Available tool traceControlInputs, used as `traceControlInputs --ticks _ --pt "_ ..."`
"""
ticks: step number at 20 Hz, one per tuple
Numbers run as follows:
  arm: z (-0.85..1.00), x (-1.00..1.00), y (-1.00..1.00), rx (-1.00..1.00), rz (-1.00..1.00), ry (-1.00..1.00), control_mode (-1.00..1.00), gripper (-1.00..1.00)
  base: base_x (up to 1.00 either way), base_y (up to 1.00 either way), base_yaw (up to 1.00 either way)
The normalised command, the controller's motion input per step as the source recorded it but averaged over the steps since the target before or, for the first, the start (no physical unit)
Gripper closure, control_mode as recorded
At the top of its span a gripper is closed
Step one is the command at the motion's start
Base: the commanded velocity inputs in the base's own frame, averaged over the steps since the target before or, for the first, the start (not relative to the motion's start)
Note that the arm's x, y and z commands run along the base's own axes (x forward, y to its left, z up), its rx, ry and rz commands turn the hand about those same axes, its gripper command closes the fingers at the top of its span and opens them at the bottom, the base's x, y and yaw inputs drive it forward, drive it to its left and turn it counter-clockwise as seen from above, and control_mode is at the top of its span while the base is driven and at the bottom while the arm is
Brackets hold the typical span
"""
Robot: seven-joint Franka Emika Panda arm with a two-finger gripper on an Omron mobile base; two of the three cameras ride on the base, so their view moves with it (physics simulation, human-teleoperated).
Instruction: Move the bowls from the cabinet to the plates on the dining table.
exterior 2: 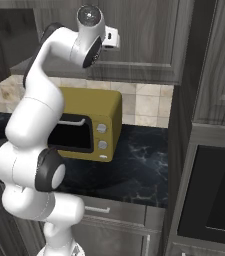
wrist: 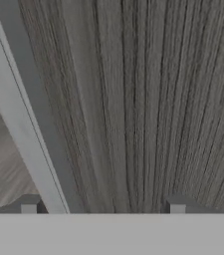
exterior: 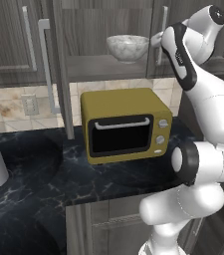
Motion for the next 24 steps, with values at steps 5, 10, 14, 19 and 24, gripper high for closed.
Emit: traceControlInputs --ticks 5,10,14,19,24 --pt "-0.07 0.27 0.05 0.00 0.00 0.04 -1.00 -1.00 0.00 0.00 0.00" --pt "-0.21 0.20 0.24 0.00 0.00 0.00 -1.00 -1.00 0.00 0.00 0.00" --pt "-0.44 0.21 0.08 0.00 -0.02 -0.03 -1.00 -1.00 0.00 0.00 0.00" --pt "-0.72 0.46 0.00 -0.02 -0.03 -0.07 -1.00 -1.00 0.00 0.00 0.00" --pt "-0.62 0.42 0.00 0.00 -0.14 -0.03 -1.00 -1.00 0.00 0.00 0.00"
